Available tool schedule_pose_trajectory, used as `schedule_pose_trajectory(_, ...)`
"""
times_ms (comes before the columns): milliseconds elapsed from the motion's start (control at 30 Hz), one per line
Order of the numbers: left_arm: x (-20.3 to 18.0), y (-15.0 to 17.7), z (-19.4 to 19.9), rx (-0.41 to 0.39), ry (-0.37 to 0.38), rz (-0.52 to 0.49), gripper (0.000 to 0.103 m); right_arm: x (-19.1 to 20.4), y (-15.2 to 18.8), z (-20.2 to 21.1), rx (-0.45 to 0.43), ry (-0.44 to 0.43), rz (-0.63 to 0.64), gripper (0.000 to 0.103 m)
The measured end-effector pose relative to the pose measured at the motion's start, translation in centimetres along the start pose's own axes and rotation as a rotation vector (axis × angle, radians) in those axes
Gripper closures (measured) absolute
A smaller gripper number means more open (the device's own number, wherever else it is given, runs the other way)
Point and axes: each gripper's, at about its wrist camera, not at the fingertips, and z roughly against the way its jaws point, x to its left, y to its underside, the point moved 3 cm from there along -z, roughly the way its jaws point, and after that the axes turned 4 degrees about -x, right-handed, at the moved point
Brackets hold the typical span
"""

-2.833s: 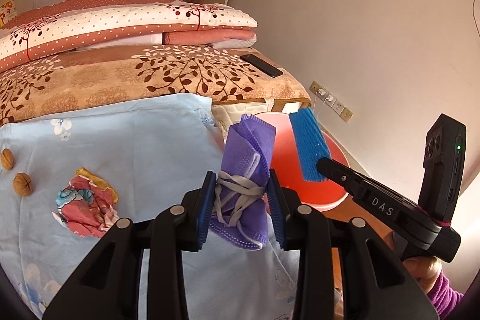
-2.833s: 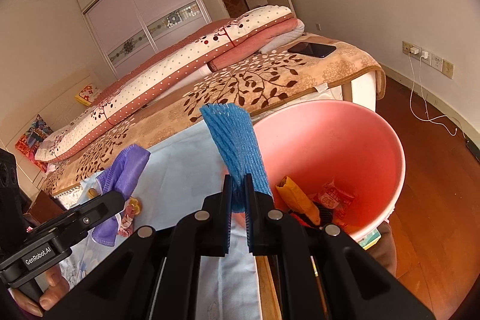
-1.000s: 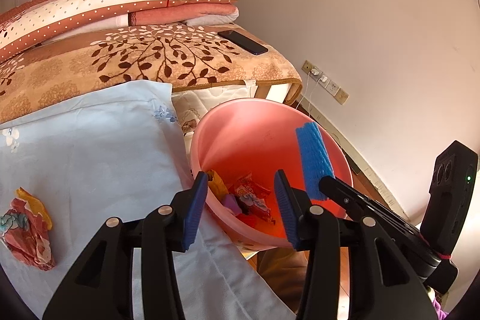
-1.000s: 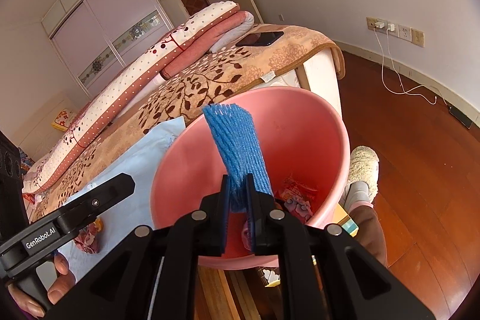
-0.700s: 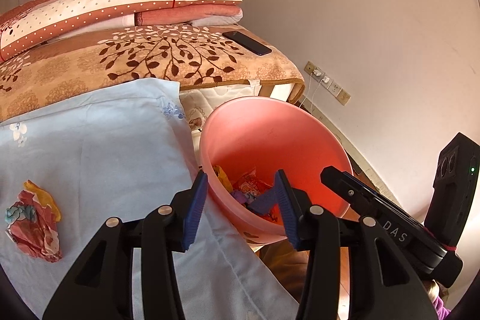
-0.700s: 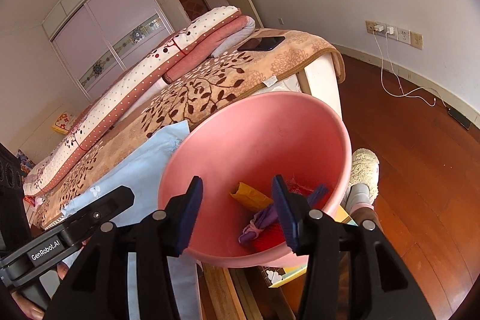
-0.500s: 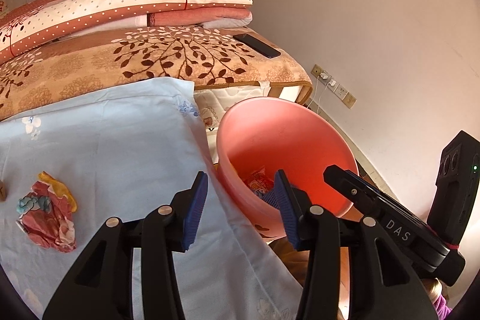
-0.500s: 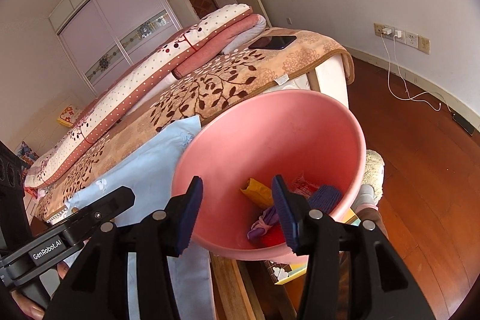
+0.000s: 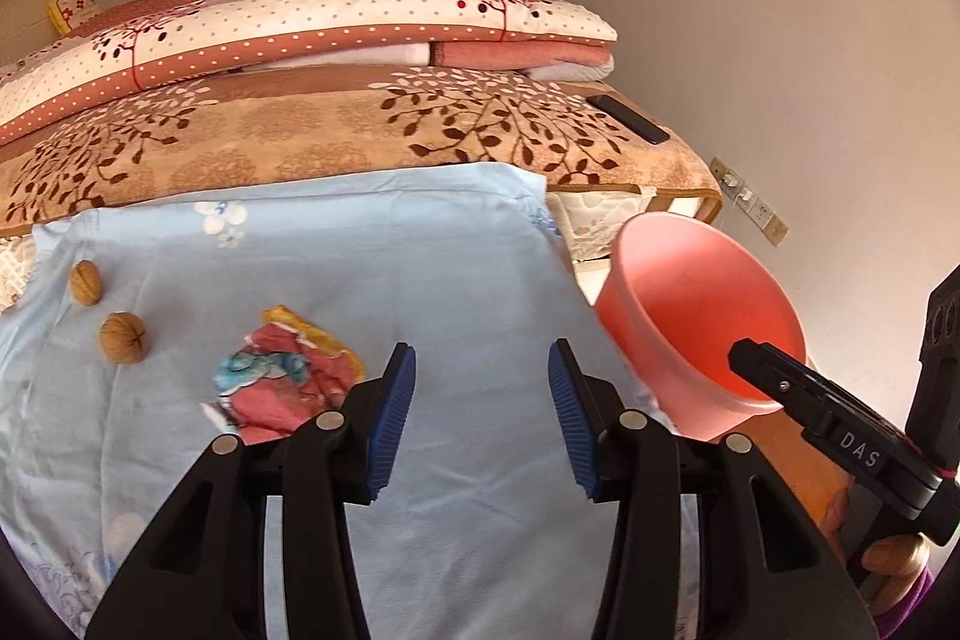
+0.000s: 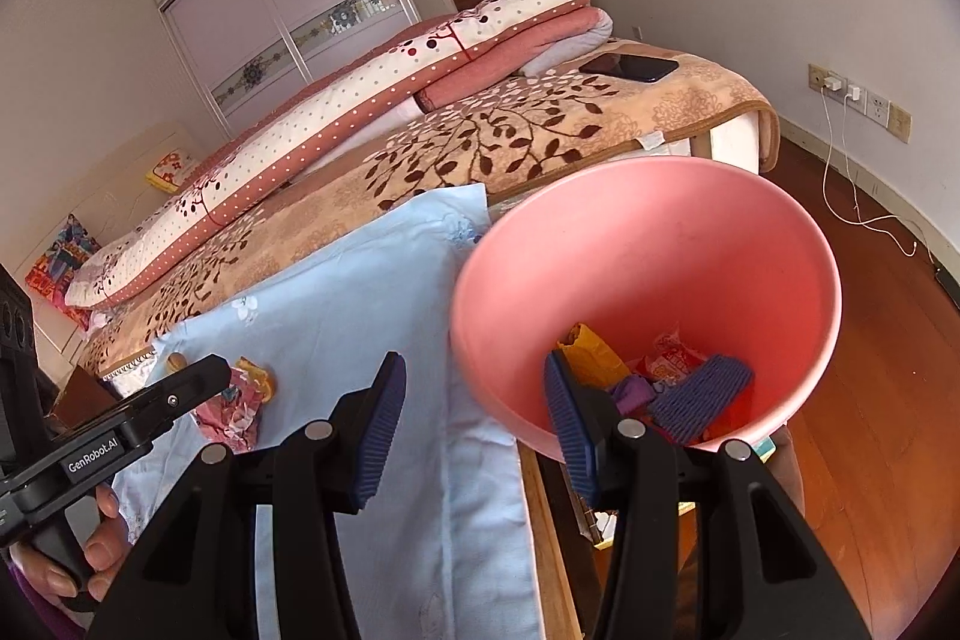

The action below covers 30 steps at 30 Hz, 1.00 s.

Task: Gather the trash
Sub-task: 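Move both open tools back over the crumpled floral cloth on the sheet, then close the left tool on the crumpled floral cloth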

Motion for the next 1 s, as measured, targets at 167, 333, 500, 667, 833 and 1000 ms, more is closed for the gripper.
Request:
schedule_pose_trajectory(167, 4.4, 0.4, 0.6, -0.01, -0.118, 0.022, 0.056, 1.8, 0.3, -0.4, 0.015, -0.016, 0.036, 0.056)
schedule_pose_trajectory(333, 7.6, 0.7, -0.1, 0.017, -0.176, 0.063, 0.057, 3.4, 0.8, -0.8, 0.036, -0.028, 0.072, 0.056)
schedule_pose_trajectory(500, 9.0, 1.4, -1.7, 0.068, -0.18, 0.096, 0.057, 4.7, 1.3, -1.2, 0.058, -0.036, 0.107, 0.056)
schedule_pose_trajectory(667, 9.9, 2.1, -2.9, 0.104, -0.158, 0.137, 0.056, 5.6, 1.8, -1.7, 0.075, -0.038, 0.131, 0.056)
schedule_pose_trajectory(833, 10.2, 2.3, -2.8, 0.111, -0.146, 0.137, 0.056, 6.4, 2.1, -2.6, 0.099, -0.044, 0.143, 0.056)
schedule_pose_trajectory(1000, 10.6, 3.2, -1.9, 0.108, -0.128, 0.155, 0.048, 7.2, 2.6, -3.1, 0.116, -0.053, 0.169, 0.056)
